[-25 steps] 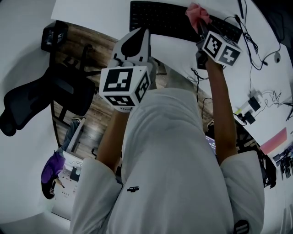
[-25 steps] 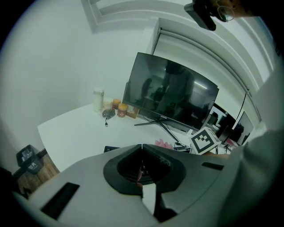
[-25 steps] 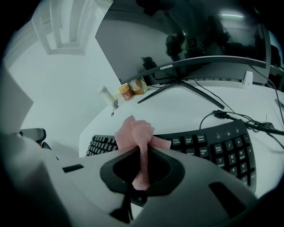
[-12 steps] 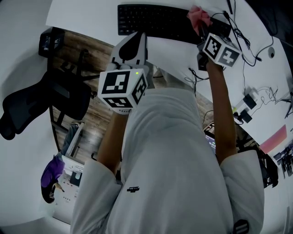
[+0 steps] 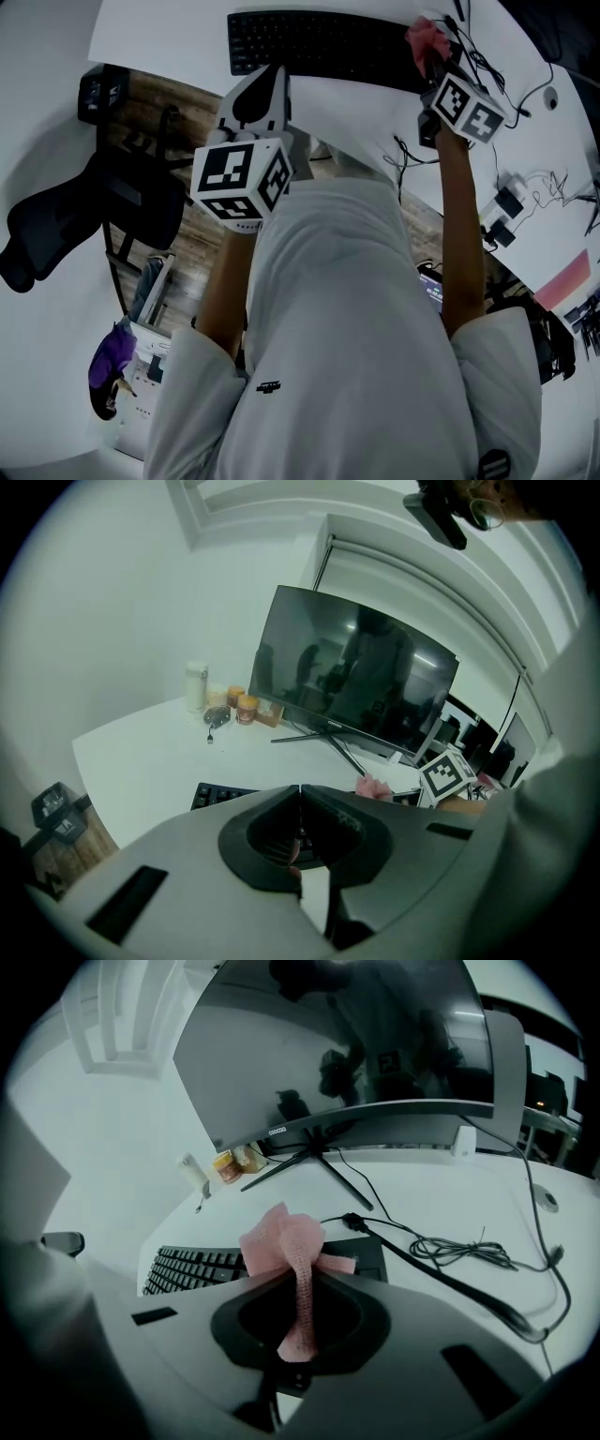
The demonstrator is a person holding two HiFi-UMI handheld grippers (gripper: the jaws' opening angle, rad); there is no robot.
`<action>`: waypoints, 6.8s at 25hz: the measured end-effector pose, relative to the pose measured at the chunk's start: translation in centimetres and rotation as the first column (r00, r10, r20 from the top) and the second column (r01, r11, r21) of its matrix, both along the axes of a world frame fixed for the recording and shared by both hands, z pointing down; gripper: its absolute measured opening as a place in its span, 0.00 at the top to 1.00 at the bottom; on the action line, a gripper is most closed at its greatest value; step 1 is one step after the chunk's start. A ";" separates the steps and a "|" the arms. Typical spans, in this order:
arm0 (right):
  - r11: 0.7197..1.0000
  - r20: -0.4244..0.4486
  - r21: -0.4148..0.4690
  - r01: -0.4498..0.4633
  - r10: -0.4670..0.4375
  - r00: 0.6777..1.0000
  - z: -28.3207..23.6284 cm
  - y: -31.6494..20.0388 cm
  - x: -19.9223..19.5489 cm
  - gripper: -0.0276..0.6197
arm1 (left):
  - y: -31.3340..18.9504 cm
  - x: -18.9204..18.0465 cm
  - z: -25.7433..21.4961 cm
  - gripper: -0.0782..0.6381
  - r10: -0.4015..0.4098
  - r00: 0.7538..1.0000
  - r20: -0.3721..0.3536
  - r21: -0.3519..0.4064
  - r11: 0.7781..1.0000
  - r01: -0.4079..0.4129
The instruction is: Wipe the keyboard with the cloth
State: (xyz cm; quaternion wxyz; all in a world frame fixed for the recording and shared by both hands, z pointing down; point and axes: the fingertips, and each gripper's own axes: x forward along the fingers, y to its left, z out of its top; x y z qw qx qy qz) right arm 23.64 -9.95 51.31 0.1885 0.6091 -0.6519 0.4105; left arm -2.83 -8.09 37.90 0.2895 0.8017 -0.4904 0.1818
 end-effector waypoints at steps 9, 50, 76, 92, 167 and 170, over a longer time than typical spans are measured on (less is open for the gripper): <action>0.998 -0.040 -0.011 -0.056 0.055 0.998 0.0 1.1 4.1 0.91 | -0.4 1.3 0.3 0.86 0.024 1.000 -0.001 -0.006 1.000 -0.024; 0.999 -0.018 -0.042 0.008 -0.009 1.000 1.3 5.5 -5.9 0.91 | 0.2 1.1 0.7 0.86 0.069 0.997 -0.028 -0.014 0.998 -0.069; 0.965 0.084 -0.018 0.263 -0.260 0.962 1.4 1.5 -22.0 0.91 | 1.7 -7.4 0.8 0.86 -0.121 0.993 -0.019 -0.023 0.992 0.120; 0.908 0.075 0.004 0.419 -0.418 0.905 1.4 0.0 -29.7 0.91 | 3.2 -12.8 0.9 0.86 -0.243 0.970 -0.012 -0.031 0.970 0.243; 0.920 0.257 -0.137 0.367 -0.325 0.910 4.1 6.4 -18.6 0.91 | 0.8 -3.5 0.4 0.86 -0.059 0.998 0.002 -0.026 0.998 0.059; 0.928 0.257 -0.142 0.345 -0.302 0.918 4.2 6.8 -17.1 0.91 | 0.7 -2.8 0.4 0.86 -0.034 0.999 0.002 -0.027 0.999 0.034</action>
